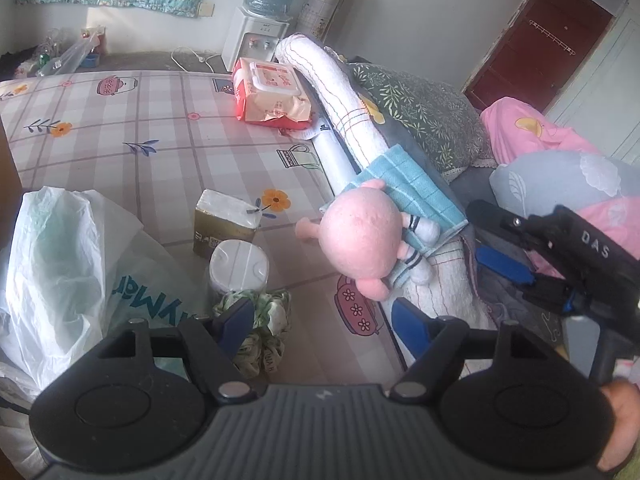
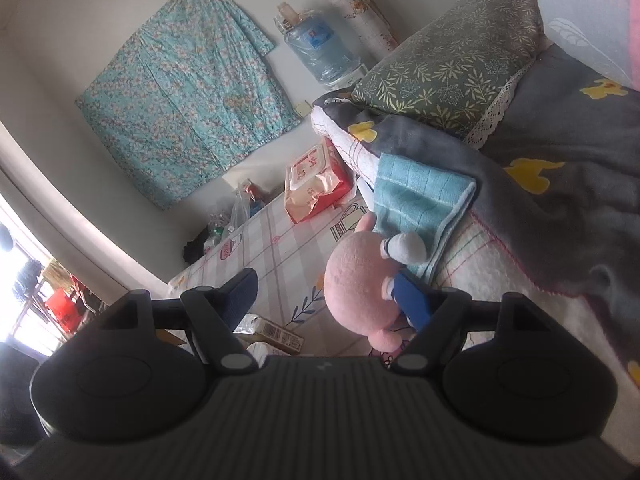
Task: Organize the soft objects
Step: 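Move the right tool back toward the pink plush toy on the bed, then close the right tool on the pink plush toy's head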
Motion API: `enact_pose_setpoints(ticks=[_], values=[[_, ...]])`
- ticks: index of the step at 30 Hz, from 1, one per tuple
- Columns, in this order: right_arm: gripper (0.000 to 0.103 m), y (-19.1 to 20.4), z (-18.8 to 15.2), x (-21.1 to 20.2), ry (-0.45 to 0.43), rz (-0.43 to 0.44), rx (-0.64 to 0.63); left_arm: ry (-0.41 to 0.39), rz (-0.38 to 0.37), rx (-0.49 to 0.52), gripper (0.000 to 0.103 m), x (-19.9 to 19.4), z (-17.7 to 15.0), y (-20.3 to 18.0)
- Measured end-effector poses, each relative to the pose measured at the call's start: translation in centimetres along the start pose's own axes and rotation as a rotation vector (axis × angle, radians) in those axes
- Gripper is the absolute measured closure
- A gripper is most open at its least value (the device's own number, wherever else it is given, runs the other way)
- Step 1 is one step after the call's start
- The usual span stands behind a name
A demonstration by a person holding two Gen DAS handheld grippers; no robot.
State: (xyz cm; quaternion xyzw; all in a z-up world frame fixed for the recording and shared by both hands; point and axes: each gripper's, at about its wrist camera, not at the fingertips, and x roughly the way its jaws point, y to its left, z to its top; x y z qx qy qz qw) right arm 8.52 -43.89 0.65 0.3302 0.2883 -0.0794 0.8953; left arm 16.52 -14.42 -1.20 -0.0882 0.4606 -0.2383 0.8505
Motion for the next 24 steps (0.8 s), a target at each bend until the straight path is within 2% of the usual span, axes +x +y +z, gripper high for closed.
enact_pose_setpoints(ticks=[6, 12, 15, 24], values=[[0.028, 0.1, 3.9, 6.2, 0.1, -0.068, -0.081, 0.014, 0.002, -0.015, 0.037, 1.0, 0.3, 1.3], [0.028, -0.5, 3.8, 11.3, 0.259, -0.124, -0.096, 0.015, 0.002, -0.016, 0.046, 1.2, 0.3, 2.4], [0.028, 0.1, 3.1, 11.1, 0.288, -0.064, -0.078, 0.015, -0.008, -0.023, 0.048, 1.3, 0.2, 2.7], [0.027, 2.4, 0.9, 10.9, 0.374, 0.188, 0.023, 0.019, -0.031, -0.016, 0.048, 1.8, 0.2, 2.5]])
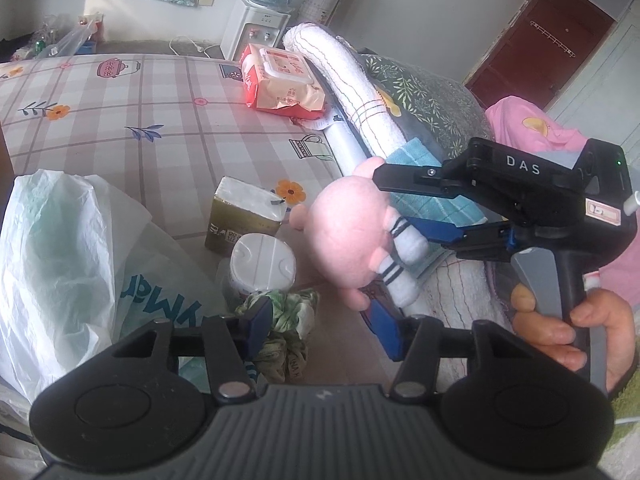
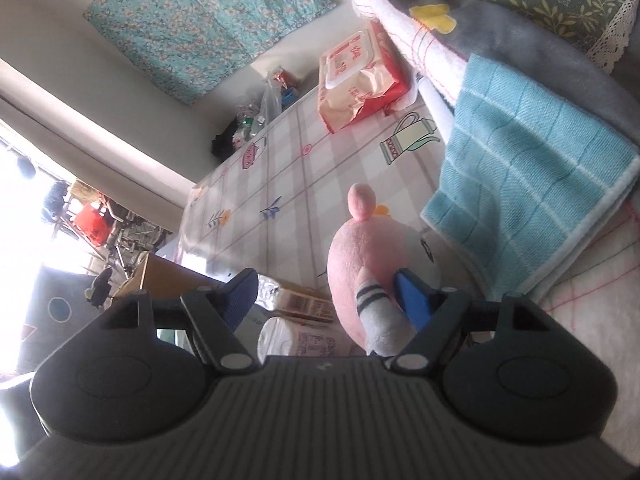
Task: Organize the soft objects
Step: 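Close the right tool on the pink plush toy's head, then carry the pink plush with the right tool over the cardboard box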
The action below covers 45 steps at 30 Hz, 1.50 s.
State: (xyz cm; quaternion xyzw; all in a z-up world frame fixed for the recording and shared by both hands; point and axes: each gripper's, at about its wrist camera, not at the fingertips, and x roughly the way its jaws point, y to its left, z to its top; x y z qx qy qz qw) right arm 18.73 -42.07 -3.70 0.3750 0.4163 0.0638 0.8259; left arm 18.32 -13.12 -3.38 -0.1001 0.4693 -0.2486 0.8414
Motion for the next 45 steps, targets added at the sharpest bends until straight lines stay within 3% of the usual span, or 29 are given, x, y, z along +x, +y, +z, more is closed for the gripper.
enact_pose_setpoints(ticks=[2, 5, 8, 11, 13, 16, 22, 24, 27, 30, 36, 40, 45], values=[[0.027, 0.0, -0.2, 0.5, 0.012, 0.054, 0.033, -0.005, -0.003, 0.011, 0.048, 0.0, 0.1, -0.2], [0.027, -0.2, -0.6, 1.3, 0.075, 0.214, 0.117, -0.007, -0.005, 0.031, 0.047, -0.2, 0.3, -0.4], [0.027, -0.3, -0.8, 1.1, 0.077, 0.282, 0.159, -0.002, -0.001, 0.031, 0.047, -0.1, 0.4, -0.3], [0.026, -1.3, -0.2, -0.1, -0.009, 0.232, 0.176, -0.007, 0.006, 0.029, 0.047, 0.1, 0.7, -0.2], [0.025, -2.7, 0.2, -0.6, -0.053, 0.146, 0.206, -0.008, 0.011, 0.033, 0.047, 0.3, 0.9, -0.2], [0.023, -3.2, 0.3, 0.7, -0.034, 0.045, 0.204, -0.004, 0.009, 0.037, 0.047, 0.5, 1.0, -0.3], [0.015, -3.5, 0.2, 5.8, 0.061, 0.009, 0.202, 0.011, 0.02, 0.033, 0.047, 0.7, 0.9, -0.1], [0.014, -4.1, 0.0, 7.3, 0.088, 0.041, 0.23, 0.01, 0.022, 0.028, 0.047, 0.5, 0.9, 0.1], [0.017, -4.2, -0.3, 7.5, 0.075, 0.048, 0.247, -0.001, 0.028, 0.027, 0.047, 0.1, 0.9, 0.3], [0.021, -2.9, -0.8, 6.2, 0.037, 0.0, 0.191, -0.015, 0.025, 0.036, 0.047, -0.3, 1.0, 0.2], [0.021, 1.3, -3.2, 0.4, -0.055, -0.036, 0.032, -0.025, -0.016, 0.101, 0.033, -0.7, 0.5, -1.6], [0.021, 3.4, -5.4, -2.8, -0.081, 0.006, -0.007, -0.02, -0.04, 0.157, 0.033, -1.0, -0.4, -2.8], [0.021, 5.8, -7.9, -5.8, -0.118, -0.021, -0.065, -0.026, -0.113, 0.198, 0.041, -3.2, -1.6, -3.3]])
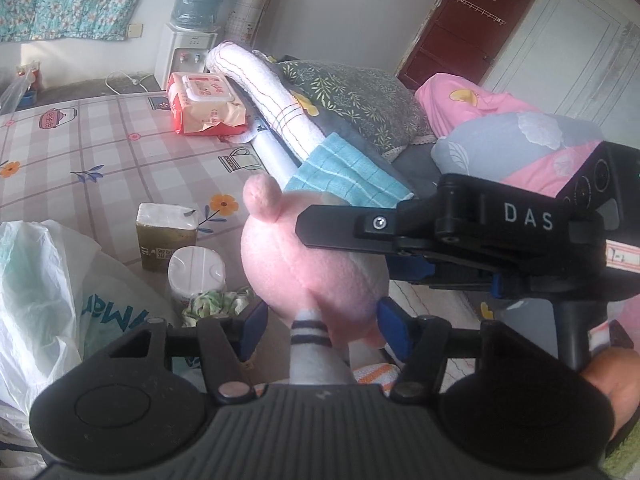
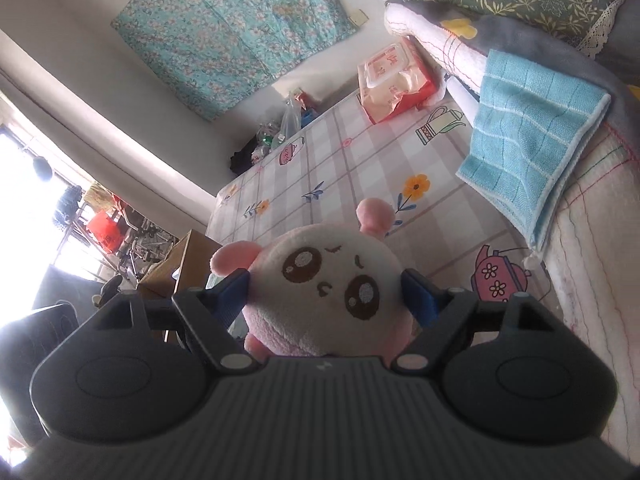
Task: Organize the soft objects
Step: 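Carry the pink plush with the right tool over the cardboard box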
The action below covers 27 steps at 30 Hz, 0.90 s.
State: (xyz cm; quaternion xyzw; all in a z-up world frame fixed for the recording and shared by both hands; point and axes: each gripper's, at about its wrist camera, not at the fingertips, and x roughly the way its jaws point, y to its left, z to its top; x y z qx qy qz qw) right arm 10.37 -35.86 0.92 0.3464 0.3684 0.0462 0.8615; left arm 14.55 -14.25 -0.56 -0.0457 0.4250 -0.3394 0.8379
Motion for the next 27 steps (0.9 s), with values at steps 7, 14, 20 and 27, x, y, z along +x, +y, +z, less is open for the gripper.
enact_pose_setpoints(ticks=[7, 14, 20, 27], values=[[0.021, 4.9, -1.9, -1.6, -0.018, 0.052, -0.085, -0.074, 0.022, -0.002, 0.041, -5.3, -1.4, 0.4], [0.021, 13.7, -3.4, -0.1, 0.033, 0.169, -0.248, -0.214, 0.112, -0.099, 0.041, -12.9, -3.6, 3.8], [0.021, 23.4, -5.7, 3.9, 0.142, 0.289, -0.4, -0.335, 0.24, -0.226, 0.041, -19.9, -6.2, 8.5], [0.022, 33.2, -8.4, 12.3, 0.343, 0.327, -0.502, -0.404, 0.353, -0.424, 0.041, -24.5, -9.1, 16.3]])
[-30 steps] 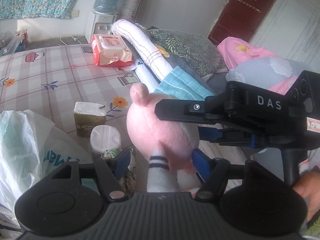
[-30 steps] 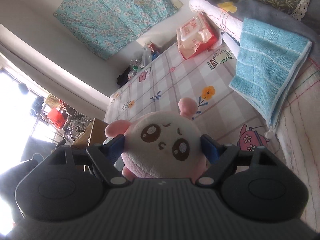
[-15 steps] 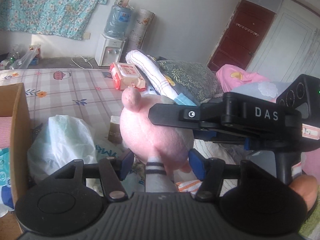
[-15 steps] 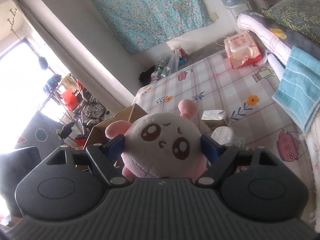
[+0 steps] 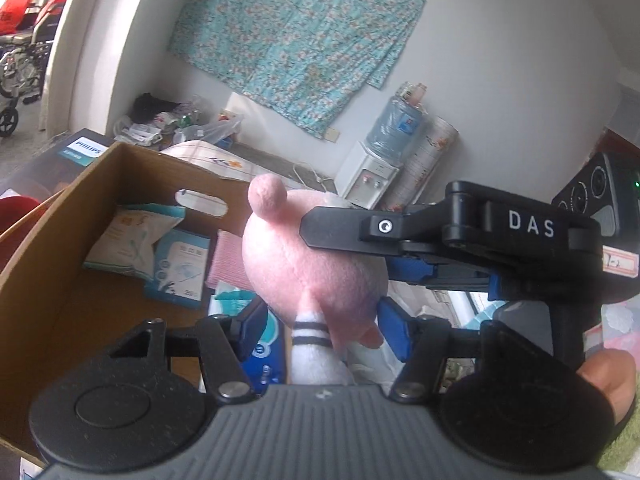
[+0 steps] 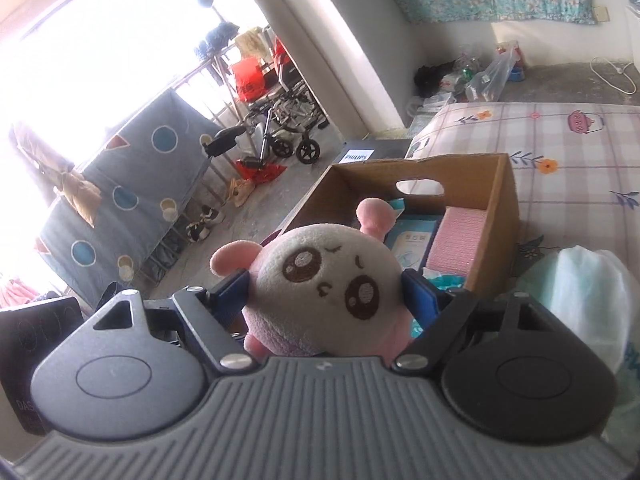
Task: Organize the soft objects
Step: 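Carry the pink plush with the right tool over the cardboard box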
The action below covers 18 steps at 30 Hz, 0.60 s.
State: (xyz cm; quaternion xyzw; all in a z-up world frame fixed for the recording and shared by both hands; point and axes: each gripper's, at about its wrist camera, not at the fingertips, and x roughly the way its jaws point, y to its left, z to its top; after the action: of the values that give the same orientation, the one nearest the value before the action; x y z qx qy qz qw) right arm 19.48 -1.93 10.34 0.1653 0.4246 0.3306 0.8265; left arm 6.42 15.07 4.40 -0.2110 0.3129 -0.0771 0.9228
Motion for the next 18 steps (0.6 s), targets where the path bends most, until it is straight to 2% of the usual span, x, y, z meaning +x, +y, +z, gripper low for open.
enact_pose_setpoints(ticks=[5, 9, 16, 18], values=[[0.022, 2.3, 0.7, 7.0, 0.119, -0.052, -0.042, 0.006, 0.108, -0.052, 0.042, 0.2, 1.0, 4.7], [0.022, 2.4, 0.3, 11.8, 0.205, -0.127, -0.065, 0.02, 0.153, -0.087, 0.042, -0.7, 0.8, 7.6], [0.02, -0.2, -0.4, 17.8, 0.31, -0.254, -0.058, 0.044, 0.178, -0.11, 0.042, -1.2, 0.6, 9.8], [0.018, -0.6, -0.6, 19.0, 0.338, -0.262, -0.055, 0.049, 0.177, -0.11, 0.042, -1.3, 0.6, 10.1]])
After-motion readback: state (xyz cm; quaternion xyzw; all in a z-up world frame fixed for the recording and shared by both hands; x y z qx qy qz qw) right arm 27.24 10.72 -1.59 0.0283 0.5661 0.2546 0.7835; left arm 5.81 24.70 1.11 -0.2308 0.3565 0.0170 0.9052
